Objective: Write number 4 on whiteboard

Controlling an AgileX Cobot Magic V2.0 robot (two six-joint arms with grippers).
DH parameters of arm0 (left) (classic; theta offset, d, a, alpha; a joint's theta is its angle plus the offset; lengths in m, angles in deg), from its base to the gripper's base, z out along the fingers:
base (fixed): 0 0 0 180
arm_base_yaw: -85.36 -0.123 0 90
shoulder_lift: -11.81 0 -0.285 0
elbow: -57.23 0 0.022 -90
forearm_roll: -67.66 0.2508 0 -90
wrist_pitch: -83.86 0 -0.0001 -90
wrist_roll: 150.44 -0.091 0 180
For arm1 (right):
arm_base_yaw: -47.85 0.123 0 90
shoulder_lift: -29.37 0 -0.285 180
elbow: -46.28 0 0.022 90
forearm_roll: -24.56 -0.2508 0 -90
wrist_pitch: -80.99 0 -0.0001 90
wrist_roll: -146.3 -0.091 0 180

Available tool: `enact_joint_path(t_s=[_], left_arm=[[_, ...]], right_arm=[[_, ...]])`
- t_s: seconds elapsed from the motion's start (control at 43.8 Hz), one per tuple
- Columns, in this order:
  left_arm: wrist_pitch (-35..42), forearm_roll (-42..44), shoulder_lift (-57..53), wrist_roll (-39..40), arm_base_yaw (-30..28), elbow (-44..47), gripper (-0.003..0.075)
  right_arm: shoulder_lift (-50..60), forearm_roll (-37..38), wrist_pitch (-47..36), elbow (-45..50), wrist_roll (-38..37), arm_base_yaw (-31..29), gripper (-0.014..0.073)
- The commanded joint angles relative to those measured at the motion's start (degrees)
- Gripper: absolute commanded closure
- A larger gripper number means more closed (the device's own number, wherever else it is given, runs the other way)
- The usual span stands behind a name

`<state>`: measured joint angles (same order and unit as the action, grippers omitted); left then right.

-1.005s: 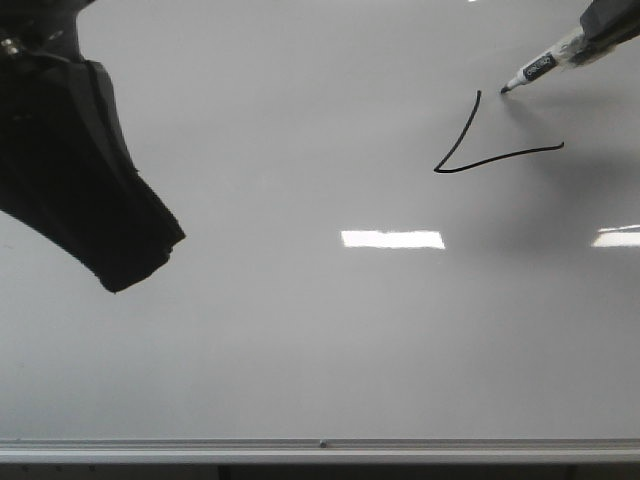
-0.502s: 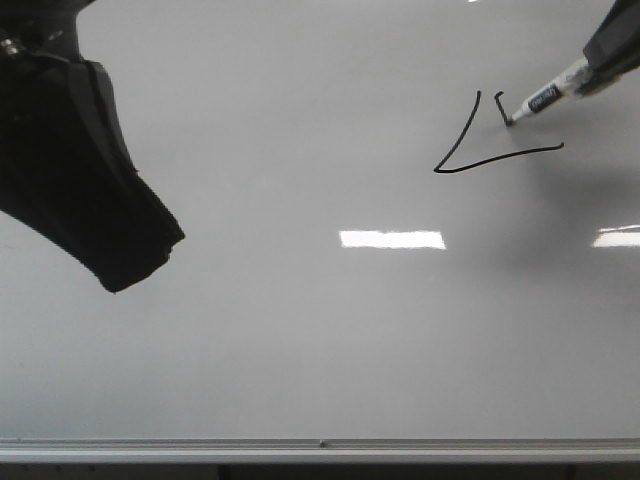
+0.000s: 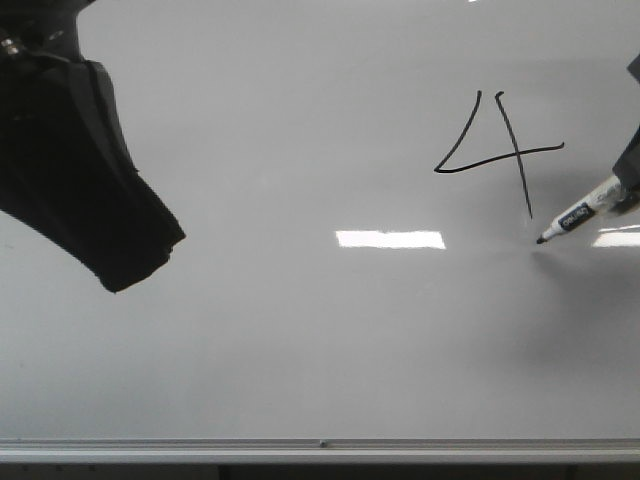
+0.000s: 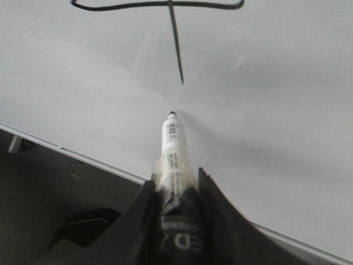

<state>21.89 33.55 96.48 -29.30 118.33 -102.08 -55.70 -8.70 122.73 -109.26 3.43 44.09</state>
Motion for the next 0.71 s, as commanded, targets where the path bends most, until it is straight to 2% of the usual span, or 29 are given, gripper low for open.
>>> enact_joint_path(t_s=[0.0, 0.091, 0.16, 0.206, 0.228, 0.274, 0.297, 0.343, 0.388, 0.434, 0.48, 0.685], left_arm=[[0.83, -3.42, -1.59, 0.11, 0.44, -1.71, 0.074], [2.74, -4.29, -1.59, 0.11, 0.44, -1.71, 0.0715], [4.84, -4.75, -1.59, 0.11, 0.44, -1.71, 0.0622], [6.42, -5.08, -1.59, 0.11, 0.44, -1.71, 0.0494], [7.12, -5.08, -1.59, 0.11, 0.44, -1.71, 0.0456], [9.0, -5.08, -1.59, 0.11, 0.44, -1.71, 0.0296], [9.75, -5.08, -1.59, 0.11, 0.44, -1.71, 0.0255], [11.38, -5.21, -1.59, -0.5, 0.44, -1.71, 0.0117], [12.98, -5.21, -1.59, -0.75, 0.44, -1.71, 0.0042], [13.9, -5.34, -1.59, -2.33, 0.44, -1.71, 0.0018], [14.18, -5.97, -1.59, -3.95, 0.44, -1.71, 0.0028], [14.08, -12.18, -1.59, -10.93, 0.44, -1.71, 0.0134]], right_arm=[[5.55, -1.51, 4.28, -3.93, 0.32, 1.54, 0.0655], [6.33, -1.51, 10.93, -7.21, 1.67, 5.63, 0.0655], [5.65, -1.51, 15.72, -10.01, 2.69, 10.14, 0.0655], [5.14, -1.51, 18.04, -11.32, 3.65, 12.85, 0.0655], [4.91, -1.51, 18.62, -11.74, 4.4, 14.7, 0.0655], [4.51, -1.8, 19.07, -12.52, 5.13, 17.4, 0.0655], [4.33, -2.21, 19.07, -12.82, 5.53, 19.14, 0.0655], [4.13, -3.18, 18.5, -13.17, 6.49, 21.66, 0.0655], [3.71, -4.83, 18.03, -13.6, 7.45, 24.77, 0.0655], [3.37, -6.59, 17.75, -13.93, 8.36, 26.85, 0.0655], [3.2, -8.08, 17.2, -14.11, 9.39, 29.3, 0.0655], [3.1, -9.02, 14.32, -14.63, 9.62, 34.08, 0.0655]])
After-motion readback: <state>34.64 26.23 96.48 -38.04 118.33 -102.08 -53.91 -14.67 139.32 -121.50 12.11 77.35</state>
